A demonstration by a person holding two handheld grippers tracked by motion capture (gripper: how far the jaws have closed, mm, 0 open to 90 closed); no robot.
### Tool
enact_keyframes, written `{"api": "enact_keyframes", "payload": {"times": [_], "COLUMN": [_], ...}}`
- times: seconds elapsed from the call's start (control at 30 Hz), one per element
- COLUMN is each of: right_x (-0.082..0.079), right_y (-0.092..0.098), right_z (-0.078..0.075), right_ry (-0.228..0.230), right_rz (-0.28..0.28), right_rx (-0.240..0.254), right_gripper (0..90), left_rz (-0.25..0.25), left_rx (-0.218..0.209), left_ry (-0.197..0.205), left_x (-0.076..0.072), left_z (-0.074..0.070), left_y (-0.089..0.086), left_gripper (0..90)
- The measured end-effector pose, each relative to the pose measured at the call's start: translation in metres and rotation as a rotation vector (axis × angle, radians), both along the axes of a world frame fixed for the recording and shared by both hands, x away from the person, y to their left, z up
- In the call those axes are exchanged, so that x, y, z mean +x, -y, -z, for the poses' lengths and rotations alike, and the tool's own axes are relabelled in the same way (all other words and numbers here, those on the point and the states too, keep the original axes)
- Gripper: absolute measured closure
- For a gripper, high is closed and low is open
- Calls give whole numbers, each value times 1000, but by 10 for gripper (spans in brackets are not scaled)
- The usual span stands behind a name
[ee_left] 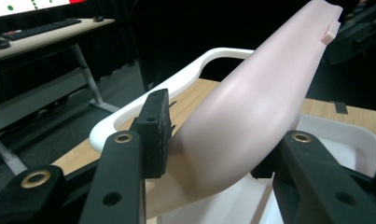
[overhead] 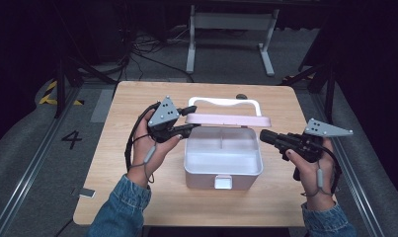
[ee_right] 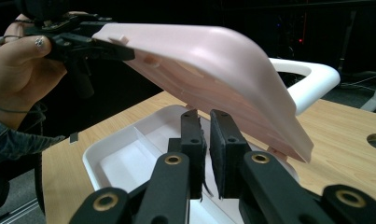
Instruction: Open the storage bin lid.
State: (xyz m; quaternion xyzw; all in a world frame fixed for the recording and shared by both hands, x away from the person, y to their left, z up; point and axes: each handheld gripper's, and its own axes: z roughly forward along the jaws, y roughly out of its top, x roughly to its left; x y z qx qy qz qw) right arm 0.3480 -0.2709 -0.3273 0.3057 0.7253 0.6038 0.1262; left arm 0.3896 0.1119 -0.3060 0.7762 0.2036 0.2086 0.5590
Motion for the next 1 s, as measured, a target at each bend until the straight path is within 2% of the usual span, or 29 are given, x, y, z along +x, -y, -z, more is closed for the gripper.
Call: {"api": "enact_keyframes", "payload": {"times": [0.23,0.47,0.67,1.0], "right_x": [-10,-13,-12,-8], "right_y": [16,32,37,41], "right_z": [-1,0,0,4], "right_ry": [9,6,3,-4], "right_rz": [52,103,116,137], "right_rx": [-9,-10,-8,-31], "right_gripper": [823,816,812,801], "left_rz": [-6,-16,-31,-76], "left_rx": [-7,-6,13,18], "left_ry": [-36,-50,-56,-59], "left_x": [14,27,37,56], "left_z": [-8,-12,-17,-18], "left_y": [-2,-2,0,4], "left_gripper": [632,669,679,685]}}
